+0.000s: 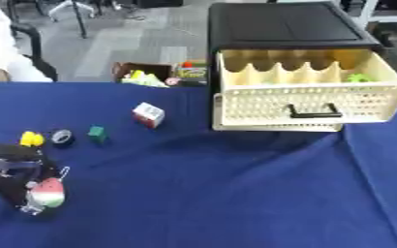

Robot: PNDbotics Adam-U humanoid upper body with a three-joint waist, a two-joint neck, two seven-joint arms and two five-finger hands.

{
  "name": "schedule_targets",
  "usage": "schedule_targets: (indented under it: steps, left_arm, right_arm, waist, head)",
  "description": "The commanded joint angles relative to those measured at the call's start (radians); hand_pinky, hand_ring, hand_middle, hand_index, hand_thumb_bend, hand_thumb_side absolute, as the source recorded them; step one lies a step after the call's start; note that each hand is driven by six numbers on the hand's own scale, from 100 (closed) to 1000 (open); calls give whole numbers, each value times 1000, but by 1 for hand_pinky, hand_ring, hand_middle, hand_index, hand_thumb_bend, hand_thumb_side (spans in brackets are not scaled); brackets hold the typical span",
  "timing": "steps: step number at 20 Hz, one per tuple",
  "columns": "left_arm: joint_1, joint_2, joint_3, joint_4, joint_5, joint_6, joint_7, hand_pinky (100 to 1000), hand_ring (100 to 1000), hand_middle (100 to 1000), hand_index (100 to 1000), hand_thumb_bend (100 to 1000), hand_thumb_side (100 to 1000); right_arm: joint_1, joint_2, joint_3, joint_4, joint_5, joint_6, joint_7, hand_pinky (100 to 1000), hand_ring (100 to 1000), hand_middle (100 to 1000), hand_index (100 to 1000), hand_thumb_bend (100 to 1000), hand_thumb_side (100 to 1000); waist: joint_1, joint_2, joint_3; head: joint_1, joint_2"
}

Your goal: Pick up objects from table and place into drawer.

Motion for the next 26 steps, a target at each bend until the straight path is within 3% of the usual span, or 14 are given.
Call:
schedule_targets:
  steps: [1,10,21,26]
  left_arm:
    - [-8,15,12,6,-21,-1,10,216,494,547,861,674,678]
    - [3,-1,10,9,-68,-23,73,100,437,493,812,527,533]
    - [12,-18,8,18,-68,-13,170,100,375,442,678,473,445]
    - [13,-22,5,27,-62,-13,196,100,387,468,653,349,298]
  right_arm:
    - [-14,-13,-10,-11,-1,1,-2,430,313,293,768,171,1000]
    - [-15,-9,-13,-11,0,-3,-8,430,315,295,766,175,1000]
    - [-19,-3,-18,-11,0,-7,-12,432,317,296,761,179,1000]
    - [-22,-1,-18,-11,1,-9,-13,432,317,296,756,178,1000]
  waist:
    - [1,-14,-2]
    - [1,-13,-3]
    - [-2,-10,-5]
    - [-3,-10,-4]
  head:
    - [3,-14]
    - [3,-11]
    - [3,-10]
    - [4,-9]
